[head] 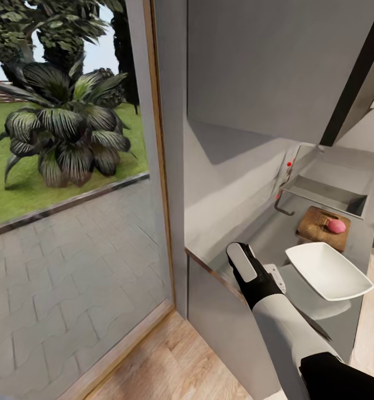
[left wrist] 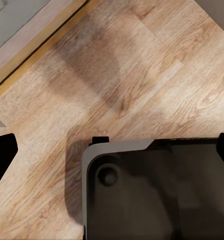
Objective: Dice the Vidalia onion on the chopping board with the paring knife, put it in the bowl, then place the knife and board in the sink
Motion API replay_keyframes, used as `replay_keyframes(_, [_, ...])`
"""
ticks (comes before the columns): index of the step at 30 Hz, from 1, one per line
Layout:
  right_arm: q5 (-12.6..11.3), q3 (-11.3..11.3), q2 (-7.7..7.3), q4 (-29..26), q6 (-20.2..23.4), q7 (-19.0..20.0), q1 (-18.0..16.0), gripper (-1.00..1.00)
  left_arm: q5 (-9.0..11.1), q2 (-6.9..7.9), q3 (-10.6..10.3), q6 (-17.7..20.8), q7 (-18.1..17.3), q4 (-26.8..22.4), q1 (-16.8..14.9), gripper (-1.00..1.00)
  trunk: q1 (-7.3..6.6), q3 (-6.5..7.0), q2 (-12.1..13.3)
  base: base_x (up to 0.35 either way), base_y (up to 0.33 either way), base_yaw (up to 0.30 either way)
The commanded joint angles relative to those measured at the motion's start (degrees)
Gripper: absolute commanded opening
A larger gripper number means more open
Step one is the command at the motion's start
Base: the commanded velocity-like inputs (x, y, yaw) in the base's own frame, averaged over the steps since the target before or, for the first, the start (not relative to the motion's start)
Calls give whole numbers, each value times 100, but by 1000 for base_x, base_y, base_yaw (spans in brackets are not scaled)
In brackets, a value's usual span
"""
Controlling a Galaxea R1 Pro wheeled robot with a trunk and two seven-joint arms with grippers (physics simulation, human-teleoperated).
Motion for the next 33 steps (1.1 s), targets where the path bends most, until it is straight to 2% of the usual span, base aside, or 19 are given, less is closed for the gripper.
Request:
replay_keyframes(1, [-17,14,-3,-2,-43,-14,-5,100,49,6,-16,-7,-9,-5,1,100,4,-10,-10,103,0,0])
replay_keyframes(6, [-17,14,-12,-1,-43,-8,-5,100,49,6,-16,-7,-9,-5,1,100,4,-10,-10,132,0,0])
replay_keyframes(21, [18,14,-69,42,-21,1,-5,100,49,-3,-16,-7,-9,75,1,100,4,-10,-10,5,0,0])
replay_keyframes(22, [18,46,-102,39,12,-12,-5,100,41,-36,-16,-7,-10,108,1,100,4,-10,-11,0,0,0])
replay_keyframes(28, [34,42,-46,41,19,14,-5,100,41,-32,-16,-7,-8,120,7,100,4,-10,-11,0,0,0])
replay_keyframes(33, [28,48,-95,42,19,15,-5,100,42,-30,-16,-7,-9,139,10,100,4,-10,-11,0,0,0])
